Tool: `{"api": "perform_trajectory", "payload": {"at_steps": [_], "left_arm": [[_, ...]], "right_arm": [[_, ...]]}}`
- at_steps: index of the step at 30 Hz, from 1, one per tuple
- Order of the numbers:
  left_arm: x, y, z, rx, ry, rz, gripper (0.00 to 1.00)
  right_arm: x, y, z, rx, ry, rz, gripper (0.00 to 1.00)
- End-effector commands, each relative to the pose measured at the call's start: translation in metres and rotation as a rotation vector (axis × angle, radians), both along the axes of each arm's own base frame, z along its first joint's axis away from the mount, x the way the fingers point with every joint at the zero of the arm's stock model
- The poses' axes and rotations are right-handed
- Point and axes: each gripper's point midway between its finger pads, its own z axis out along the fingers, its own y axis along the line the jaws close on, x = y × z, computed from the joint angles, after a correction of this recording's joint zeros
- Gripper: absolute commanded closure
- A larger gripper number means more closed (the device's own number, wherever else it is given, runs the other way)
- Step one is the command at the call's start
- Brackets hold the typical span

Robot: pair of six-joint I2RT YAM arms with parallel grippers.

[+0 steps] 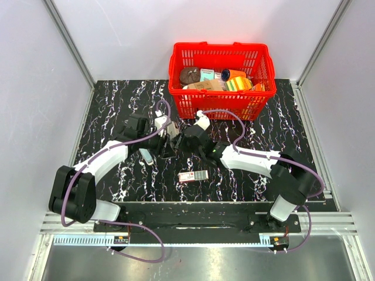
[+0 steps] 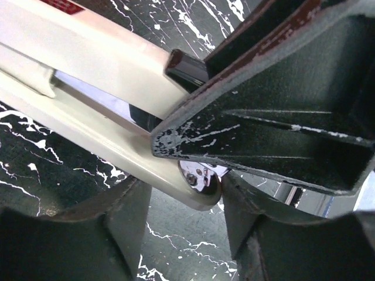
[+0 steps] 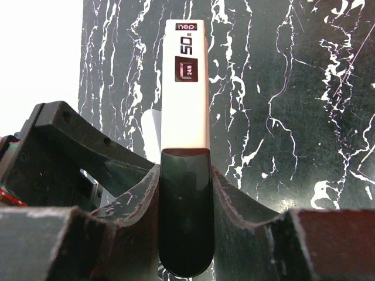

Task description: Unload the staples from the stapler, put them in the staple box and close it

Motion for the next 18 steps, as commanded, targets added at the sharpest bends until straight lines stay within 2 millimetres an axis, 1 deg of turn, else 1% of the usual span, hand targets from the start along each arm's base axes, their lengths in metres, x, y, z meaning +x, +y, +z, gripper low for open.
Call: {"api": "perform_trajectory", "payload": {"at_steps": [1,3,5,7,8,11,13,14,18], "left_arm": [[0.001,-0.003,0.019,-0.033,-0.078,-0.066,0.5],[0.004,-0.002,0.021,-0.025,-0.095,-0.06,0.53],[0.009,0.001,0.026,-0.026,-0.115,-0.047,0.6],[0.015,0.003,0.028,-0.021,-0.13,-0.03,0.72],[0.019,0.005,0.028,-0.013,-0.138,-0.017,0.76],[0.029,0.011,0.026,0.018,-0.159,0.023,0.8],[0.035,0.016,0.024,0.05,-0.183,0.044,0.88],[0.039,0.018,0.023,0.063,-0.191,0.058,0.9],[0.047,0.022,0.024,0.089,-0.232,0.067,0.92]], "right_arm": [[0.01,0.012,0.076,0.203,-0.119,-0.006,1.0],[0.009,0.013,0.077,0.212,-0.118,0.002,1.0],[0.006,0.016,0.075,0.224,-0.105,0.015,1.0],[0.004,0.018,0.073,0.226,-0.097,0.03,1.0],[0.003,0.019,0.072,0.226,-0.094,0.036,1.0],[0.0,0.018,0.068,0.22,-0.09,0.051,1.0],[-0.003,0.019,0.064,0.215,-0.089,0.069,1.0],[-0.005,0.019,0.064,0.212,-0.09,0.077,1.0],[-0.011,0.016,0.049,0.179,-0.081,0.107,1.0]]}}
